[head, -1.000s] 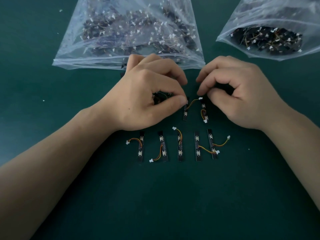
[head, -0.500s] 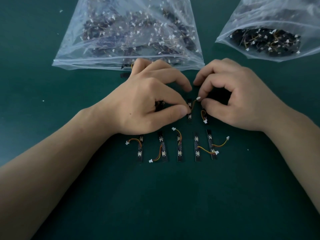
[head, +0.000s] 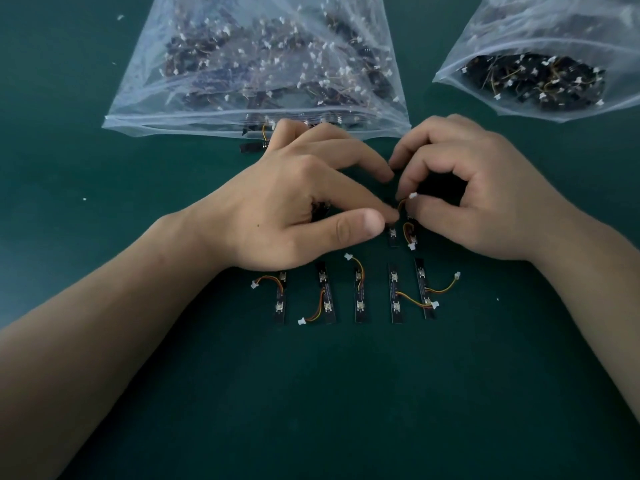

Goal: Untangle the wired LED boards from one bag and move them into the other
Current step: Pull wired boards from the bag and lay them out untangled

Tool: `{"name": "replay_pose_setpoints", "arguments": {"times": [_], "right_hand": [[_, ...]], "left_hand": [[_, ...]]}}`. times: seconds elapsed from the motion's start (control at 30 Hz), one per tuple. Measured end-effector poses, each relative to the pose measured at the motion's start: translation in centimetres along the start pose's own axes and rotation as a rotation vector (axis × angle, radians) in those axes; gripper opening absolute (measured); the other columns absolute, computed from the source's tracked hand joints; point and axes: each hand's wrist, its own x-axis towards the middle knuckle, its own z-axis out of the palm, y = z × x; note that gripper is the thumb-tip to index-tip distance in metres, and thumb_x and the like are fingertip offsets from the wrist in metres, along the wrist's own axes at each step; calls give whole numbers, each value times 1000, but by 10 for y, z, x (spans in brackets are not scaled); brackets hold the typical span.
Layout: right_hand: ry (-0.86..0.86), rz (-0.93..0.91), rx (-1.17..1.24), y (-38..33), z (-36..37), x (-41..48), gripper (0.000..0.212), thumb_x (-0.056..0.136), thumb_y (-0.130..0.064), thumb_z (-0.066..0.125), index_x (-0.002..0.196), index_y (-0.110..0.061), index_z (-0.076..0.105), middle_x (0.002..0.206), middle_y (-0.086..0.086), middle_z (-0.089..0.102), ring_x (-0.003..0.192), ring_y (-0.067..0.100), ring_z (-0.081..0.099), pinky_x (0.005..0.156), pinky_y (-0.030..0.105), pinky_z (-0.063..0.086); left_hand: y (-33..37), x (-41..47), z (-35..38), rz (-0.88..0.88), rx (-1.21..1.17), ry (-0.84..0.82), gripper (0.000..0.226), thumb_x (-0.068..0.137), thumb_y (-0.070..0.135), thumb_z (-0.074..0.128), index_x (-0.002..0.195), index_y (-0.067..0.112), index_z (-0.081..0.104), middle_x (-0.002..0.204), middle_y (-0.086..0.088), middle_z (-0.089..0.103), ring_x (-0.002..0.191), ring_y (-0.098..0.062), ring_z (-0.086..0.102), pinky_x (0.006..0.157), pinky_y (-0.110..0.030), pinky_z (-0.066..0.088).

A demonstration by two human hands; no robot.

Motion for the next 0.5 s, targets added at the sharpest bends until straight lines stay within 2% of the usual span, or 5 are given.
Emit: {"name": "replay_pose_setpoints", "arguments": {"times": [0.13,0.2,0.33,0.5], "right_hand": [[5,17,33,1,-1,1,23,82,-15,66,105,-17,70,109,1,68,108,24,59,100,42,44],[-2,21,44,1,-1,0,25,82,-14,66,106,-18,71,111,-2,68,110,23,59,101,40,43],[-27,16,58,1,-2,-2,24,81,-14,67,104,-18,72,113,-4,68,110,19,57,99,30,41],[-39,3,92,2,-4,-3,18,80,-14,66,98,-17,71,114,-3,68,113,18,57,101,29,39]], "left_hand": [[-5,2,-3,-50,-71,248,31,106,23,51,116,11,78,109,-4,72,104,-21,67,96,-52,47],[-10,1,-3,-110,-36,307,23,101,11,57,109,10,78,102,-4,71,98,-22,66,94,-48,49],[-11,-4,-3,-177,18,258,32,84,1,61,107,15,79,104,-1,69,101,-26,62,95,-48,49],[-10,-3,-5,-207,13,126,33,79,16,63,106,24,80,108,8,70,104,-23,60,101,-54,44]]}}
